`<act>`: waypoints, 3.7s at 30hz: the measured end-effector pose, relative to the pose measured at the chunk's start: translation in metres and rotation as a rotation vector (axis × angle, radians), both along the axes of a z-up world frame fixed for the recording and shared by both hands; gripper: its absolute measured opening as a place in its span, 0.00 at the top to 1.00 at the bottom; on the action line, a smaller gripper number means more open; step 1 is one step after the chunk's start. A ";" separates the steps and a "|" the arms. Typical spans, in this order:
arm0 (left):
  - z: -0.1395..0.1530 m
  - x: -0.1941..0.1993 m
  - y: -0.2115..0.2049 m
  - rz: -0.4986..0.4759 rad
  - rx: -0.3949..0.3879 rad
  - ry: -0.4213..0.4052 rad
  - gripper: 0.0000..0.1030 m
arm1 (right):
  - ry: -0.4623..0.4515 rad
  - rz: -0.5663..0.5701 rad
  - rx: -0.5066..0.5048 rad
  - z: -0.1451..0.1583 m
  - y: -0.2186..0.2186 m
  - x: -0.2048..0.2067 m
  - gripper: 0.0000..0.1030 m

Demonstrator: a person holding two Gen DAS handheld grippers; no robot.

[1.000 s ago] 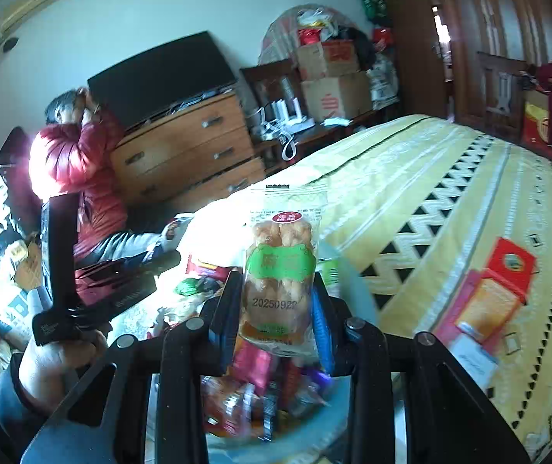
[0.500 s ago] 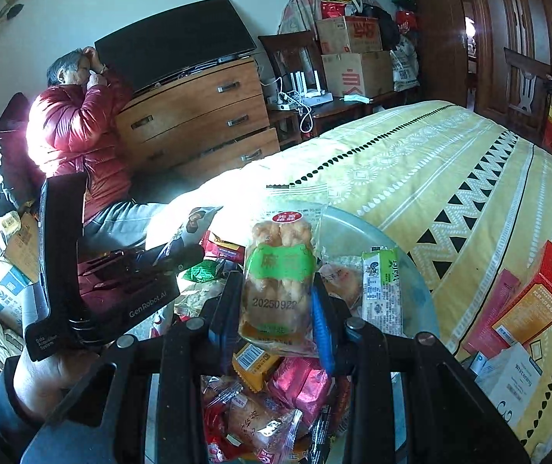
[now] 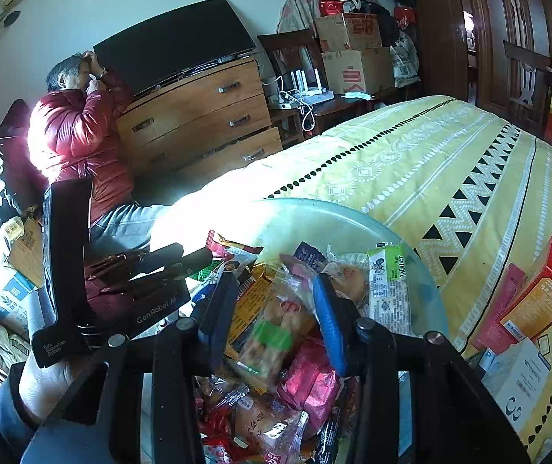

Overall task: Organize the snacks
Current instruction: 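Open both tools over the bowl, releasing the snack bar and bread-roll bag, then move the left tool back to the bed and grasp the PULADA packet, then grasp the large pastry bag with the right tool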

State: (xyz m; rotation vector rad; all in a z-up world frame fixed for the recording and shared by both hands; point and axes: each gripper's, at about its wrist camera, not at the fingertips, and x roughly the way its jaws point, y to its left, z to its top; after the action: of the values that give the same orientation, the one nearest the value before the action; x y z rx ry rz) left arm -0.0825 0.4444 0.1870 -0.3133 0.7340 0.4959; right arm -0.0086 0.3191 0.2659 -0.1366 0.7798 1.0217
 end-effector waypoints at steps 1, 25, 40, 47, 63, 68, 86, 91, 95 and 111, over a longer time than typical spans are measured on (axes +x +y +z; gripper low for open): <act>0.001 -0.001 0.000 0.005 0.007 -0.002 0.40 | -0.001 -0.001 0.008 0.001 -0.001 -0.001 0.48; 0.047 0.008 -0.127 -0.111 0.166 -0.111 0.09 | -0.419 -0.299 0.031 0.011 -0.231 -0.114 0.06; 0.037 0.051 -0.329 -0.494 0.229 -0.096 0.06 | -0.113 -0.535 -0.097 -0.085 -0.417 -0.135 0.06; -0.032 0.079 -0.419 -0.766 0.169 0.070 0.06 | 0.027 -0.612 -0.059 -0.129 -0.465 -0.128 0.06; -0.173 0.171 -0.511 -0.791 -0.070 0.350 0.24 | 0.178 -0.718 -0.004 -0.178 -0.532 -0.111 0.06; -0.168 0.161 -0.473 -0.716 -0.074 0.281 0.41 | 0.193 -0.736 -0.001 -0.185 -0.540 -0.111 0.06; -0.170 0.164 -0.450 -0.734 -0.074 0.208 0.60 | 0.139 -0.799 0.003 -0.164 -0.560 -0.061 0.06; -0.171 0.156 -0.446 -0.755 -0.085 0.201 0.60 | 0.225 -0.864 -0.038 -0.184 -0.578 0.008 0.12; -0.172 0.154 -0.443 -0.760 -0.103 0.191 0.60 | 0.282 -0.929 -0.053 -0.203 -0.587 0.048 0.12; -0.168 0.151 -0.449 -0.775 -0.086 0.187 0.62 | 0.246 -0.900 -0.104 -0.213 -0.584 0.052 0.43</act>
State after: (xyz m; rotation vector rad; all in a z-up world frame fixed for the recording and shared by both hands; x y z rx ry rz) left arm 0.0682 -0.0042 0.0195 -0.0442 0.9901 -0.2459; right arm 0.0433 -0.2650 0.0531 0.2453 0.9825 0.1416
